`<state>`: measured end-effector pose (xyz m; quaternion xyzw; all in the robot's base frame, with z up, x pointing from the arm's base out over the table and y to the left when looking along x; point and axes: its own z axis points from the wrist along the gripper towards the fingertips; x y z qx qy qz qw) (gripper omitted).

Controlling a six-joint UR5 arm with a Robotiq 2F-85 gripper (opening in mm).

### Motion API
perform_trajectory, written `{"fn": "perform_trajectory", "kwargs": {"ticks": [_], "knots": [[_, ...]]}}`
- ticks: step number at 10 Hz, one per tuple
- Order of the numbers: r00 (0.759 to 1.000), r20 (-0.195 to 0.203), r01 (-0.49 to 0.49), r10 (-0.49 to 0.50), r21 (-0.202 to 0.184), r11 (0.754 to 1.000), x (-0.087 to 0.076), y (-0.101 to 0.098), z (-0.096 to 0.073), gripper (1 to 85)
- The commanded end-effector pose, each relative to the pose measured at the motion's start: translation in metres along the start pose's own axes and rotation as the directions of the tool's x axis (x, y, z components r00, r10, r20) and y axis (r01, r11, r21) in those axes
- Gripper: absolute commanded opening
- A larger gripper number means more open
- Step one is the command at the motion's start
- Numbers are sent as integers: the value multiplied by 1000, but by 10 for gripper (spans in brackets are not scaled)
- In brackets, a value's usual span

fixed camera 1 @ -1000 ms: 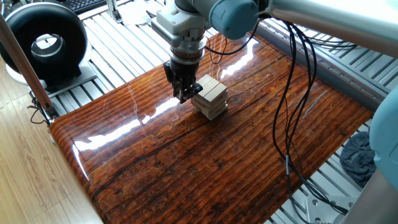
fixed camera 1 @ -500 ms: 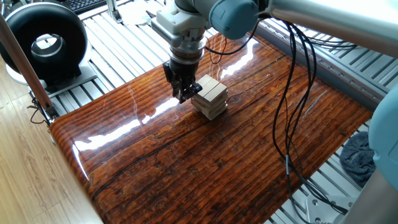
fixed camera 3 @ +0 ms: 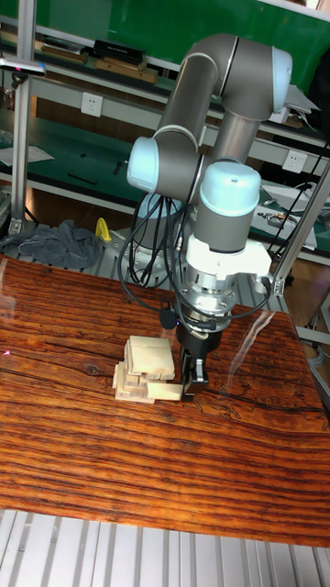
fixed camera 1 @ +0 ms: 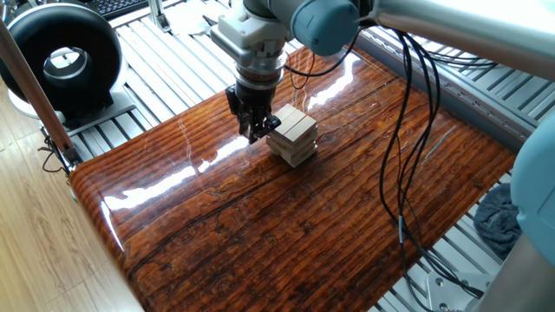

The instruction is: Play Jenga

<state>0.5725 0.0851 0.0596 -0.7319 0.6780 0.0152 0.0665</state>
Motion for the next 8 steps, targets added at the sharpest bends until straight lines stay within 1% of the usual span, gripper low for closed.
{"fn": "perform_trajectory", "kwargs": {"ticks": [1, 5, 8], "knots": [[1000, 13, 5, -5, 9, 1000, -1, -5, 1, 13], [1000, 12, -1, 1, 7, 1000, 3, -10, 4, 13], [1000, 21, 11, -11, 1, 1000, 4, -18, 2, 13]]}}
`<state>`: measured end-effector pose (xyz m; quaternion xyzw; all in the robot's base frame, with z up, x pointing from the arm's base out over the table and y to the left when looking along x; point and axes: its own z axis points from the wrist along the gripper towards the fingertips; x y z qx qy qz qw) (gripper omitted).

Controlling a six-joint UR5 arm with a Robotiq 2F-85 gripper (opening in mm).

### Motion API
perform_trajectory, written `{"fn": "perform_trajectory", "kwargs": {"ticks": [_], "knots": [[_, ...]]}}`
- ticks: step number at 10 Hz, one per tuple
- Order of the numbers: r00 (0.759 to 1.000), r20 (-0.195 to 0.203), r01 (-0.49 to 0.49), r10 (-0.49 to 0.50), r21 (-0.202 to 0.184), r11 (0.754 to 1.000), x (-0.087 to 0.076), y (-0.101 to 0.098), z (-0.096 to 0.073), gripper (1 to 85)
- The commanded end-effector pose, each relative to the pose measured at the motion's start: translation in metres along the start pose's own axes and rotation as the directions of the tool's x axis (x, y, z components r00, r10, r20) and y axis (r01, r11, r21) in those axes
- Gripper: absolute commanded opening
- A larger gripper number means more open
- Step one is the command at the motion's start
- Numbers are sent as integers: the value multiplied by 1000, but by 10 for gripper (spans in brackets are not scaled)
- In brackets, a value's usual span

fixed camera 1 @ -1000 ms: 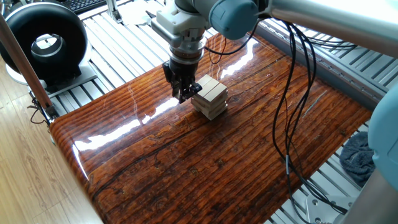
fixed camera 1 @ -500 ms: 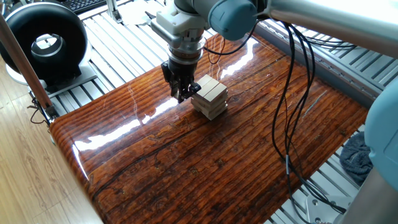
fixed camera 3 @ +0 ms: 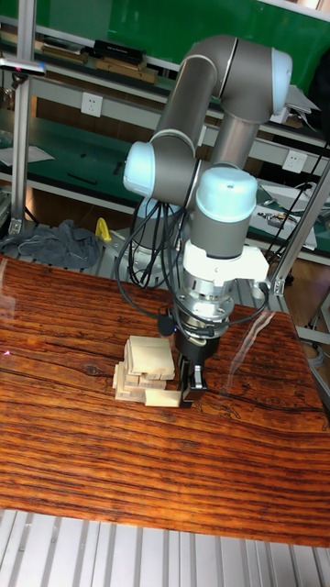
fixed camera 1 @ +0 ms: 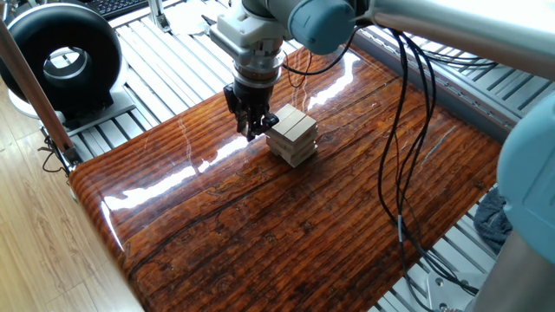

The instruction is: Play Jenga

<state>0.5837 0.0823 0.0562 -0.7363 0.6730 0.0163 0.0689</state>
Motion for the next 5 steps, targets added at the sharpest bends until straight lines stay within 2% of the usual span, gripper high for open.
{"fn": "perform_trajectory", "kwargs": {"ticks": [1, 5], "knots": [[1000, 16, -1, 1, -2, 1000, 0, -9, -2, 13], [1000, 1, 5, -5, -21, 1000, 6, -16, -5, 33]]}}
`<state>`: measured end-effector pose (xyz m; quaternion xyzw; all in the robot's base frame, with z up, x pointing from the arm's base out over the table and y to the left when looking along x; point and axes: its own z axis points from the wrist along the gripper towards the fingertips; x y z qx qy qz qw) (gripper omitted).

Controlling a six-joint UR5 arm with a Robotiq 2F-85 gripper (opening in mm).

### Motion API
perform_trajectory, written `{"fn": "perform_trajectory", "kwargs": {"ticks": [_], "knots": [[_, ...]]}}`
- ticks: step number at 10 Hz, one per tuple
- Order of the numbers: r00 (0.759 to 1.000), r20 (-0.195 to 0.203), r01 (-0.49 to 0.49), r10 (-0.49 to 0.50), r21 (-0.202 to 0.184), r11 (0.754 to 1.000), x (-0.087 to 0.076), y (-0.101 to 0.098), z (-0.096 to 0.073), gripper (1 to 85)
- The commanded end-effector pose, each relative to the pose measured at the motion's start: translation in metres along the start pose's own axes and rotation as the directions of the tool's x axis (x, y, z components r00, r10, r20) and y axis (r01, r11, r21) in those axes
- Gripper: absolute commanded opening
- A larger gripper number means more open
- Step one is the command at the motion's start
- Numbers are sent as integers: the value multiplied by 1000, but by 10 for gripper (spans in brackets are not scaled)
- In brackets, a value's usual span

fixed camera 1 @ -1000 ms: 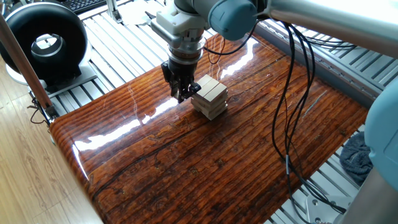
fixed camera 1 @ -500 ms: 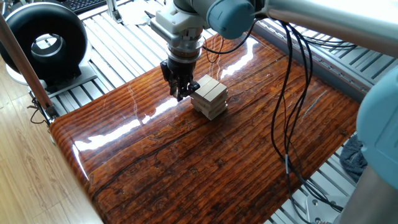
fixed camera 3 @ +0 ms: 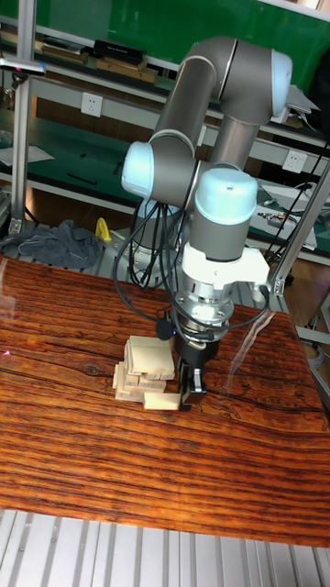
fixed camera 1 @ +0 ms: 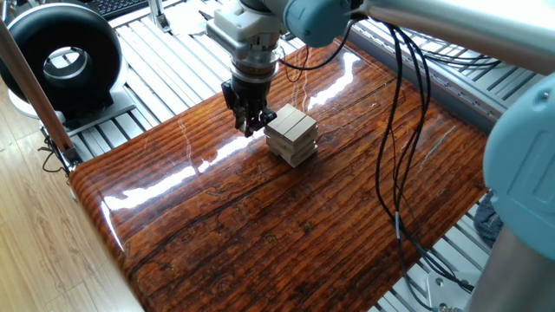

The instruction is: Play Jenga

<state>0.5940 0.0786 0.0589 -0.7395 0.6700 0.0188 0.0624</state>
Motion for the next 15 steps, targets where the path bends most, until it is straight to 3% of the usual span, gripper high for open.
{"fn": "perform_trajectory", "kwargs": {"ticks": [1, 2, 8, 11, 15], "knots": [[1000, 6, -6, 6, -13, 1000, 2, -6, -1, 87], [1000, 2, -11, 11, -17, 1000, 4, -7, 2, 150], [1000, -2, -21, 21, -19, 1000, 5, -13, 4, 190], [1000, -7, -23, 22, -25, 999, 7, -13, 4, 337], [1000, -3, -27, 27, -26, 999, 6, -14, 3, 377]]}}
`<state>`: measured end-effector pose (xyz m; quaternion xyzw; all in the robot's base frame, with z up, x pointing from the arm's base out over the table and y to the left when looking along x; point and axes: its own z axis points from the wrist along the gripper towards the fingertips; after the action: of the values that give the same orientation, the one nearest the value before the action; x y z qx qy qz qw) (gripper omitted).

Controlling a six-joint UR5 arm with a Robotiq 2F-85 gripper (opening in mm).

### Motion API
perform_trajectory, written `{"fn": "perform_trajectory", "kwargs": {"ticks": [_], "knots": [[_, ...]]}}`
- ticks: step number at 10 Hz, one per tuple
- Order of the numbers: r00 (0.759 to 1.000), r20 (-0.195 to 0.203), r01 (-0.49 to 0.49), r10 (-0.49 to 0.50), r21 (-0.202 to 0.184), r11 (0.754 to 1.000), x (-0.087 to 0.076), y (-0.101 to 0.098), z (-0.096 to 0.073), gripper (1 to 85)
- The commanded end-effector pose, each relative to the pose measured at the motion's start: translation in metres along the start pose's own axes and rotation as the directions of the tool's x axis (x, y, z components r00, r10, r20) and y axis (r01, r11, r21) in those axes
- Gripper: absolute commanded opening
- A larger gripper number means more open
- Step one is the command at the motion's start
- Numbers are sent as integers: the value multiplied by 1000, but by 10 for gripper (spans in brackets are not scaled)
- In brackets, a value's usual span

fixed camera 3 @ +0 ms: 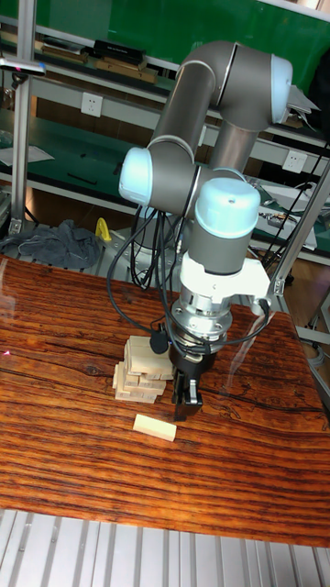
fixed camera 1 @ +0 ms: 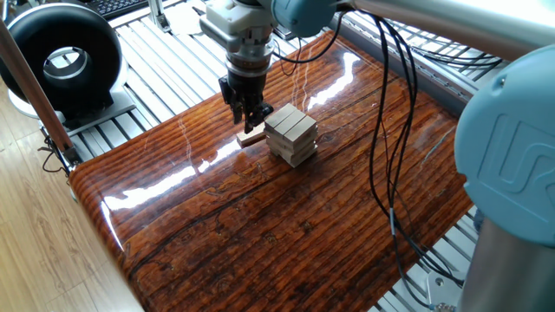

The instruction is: Play Jenga

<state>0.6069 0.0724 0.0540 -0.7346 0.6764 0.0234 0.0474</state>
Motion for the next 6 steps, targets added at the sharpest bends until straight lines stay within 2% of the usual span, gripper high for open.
{"fn": "perform_trajectory", "kwargs": {"ticks": [1, 2, 3, 5, 6], "knots": [[1000, 16, -14, 15, -8, 1000, -4, 0, -2, 317], [999, 24, -24, 24, -8, 1000, -5, -1, -4, 120], [999, 19, -38, 38, 7, 999, -4, -7, -8, 13], [998, -12, -67, 67, 20, 998, -1, -13, -13, 13], [996, -13, -88, 89, 22, 996, -3, -15, -16, 13]]}}
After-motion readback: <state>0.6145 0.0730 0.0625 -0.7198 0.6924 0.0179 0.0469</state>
